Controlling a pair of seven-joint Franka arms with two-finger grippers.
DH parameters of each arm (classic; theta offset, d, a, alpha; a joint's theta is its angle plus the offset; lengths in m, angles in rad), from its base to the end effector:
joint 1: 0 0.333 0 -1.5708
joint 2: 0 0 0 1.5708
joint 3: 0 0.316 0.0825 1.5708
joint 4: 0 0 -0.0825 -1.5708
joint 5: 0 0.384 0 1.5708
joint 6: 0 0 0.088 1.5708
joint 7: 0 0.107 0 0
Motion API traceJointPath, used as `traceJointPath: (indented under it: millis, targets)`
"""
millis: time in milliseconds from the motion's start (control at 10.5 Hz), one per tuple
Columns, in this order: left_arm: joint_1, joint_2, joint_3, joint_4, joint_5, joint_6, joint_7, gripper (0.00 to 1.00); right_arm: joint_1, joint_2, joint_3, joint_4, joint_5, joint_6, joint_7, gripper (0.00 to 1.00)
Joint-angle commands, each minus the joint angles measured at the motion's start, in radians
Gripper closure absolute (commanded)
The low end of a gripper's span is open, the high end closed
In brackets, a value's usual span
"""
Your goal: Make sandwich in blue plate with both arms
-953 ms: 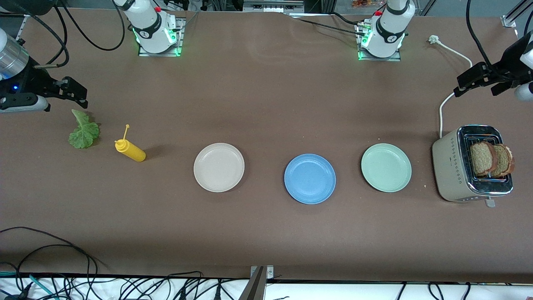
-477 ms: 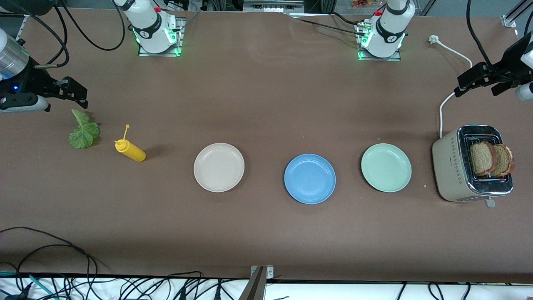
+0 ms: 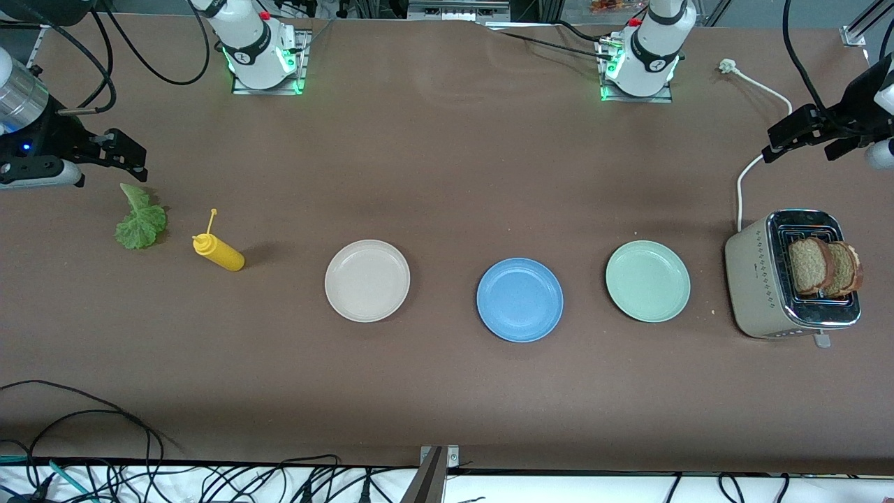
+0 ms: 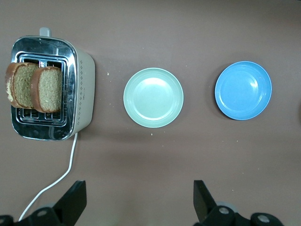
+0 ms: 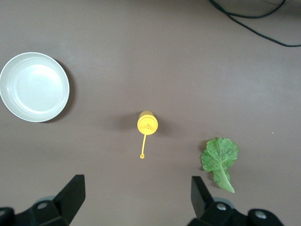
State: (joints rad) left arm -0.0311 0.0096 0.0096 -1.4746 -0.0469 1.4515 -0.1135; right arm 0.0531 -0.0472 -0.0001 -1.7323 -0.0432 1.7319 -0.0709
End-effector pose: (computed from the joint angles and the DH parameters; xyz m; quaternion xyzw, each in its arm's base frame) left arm 0.5452 -0.0172 0.6539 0.9986 0.0436 -0.0179 0.0221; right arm 0.5508 0.0253 0.5880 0.9974 0.0648 0.0232 0.0216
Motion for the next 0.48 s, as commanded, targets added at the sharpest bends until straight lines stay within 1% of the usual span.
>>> traceJointPath:
  millis: [0,381]
  targets:
    - [0.002,0.016,0.000,0.036,0.015,-0.020,0.006,0.00,-0.007,-0.014,0.002,-0.018,0.020,-0.003,-0.007,0.00]
    - [0.000,0.016,0.001,0.031,0.021,-0.020,0.011,0.00,-0.007,-0.014,0.002,-0.018,0.022,-0.003,-0.006,0.00]
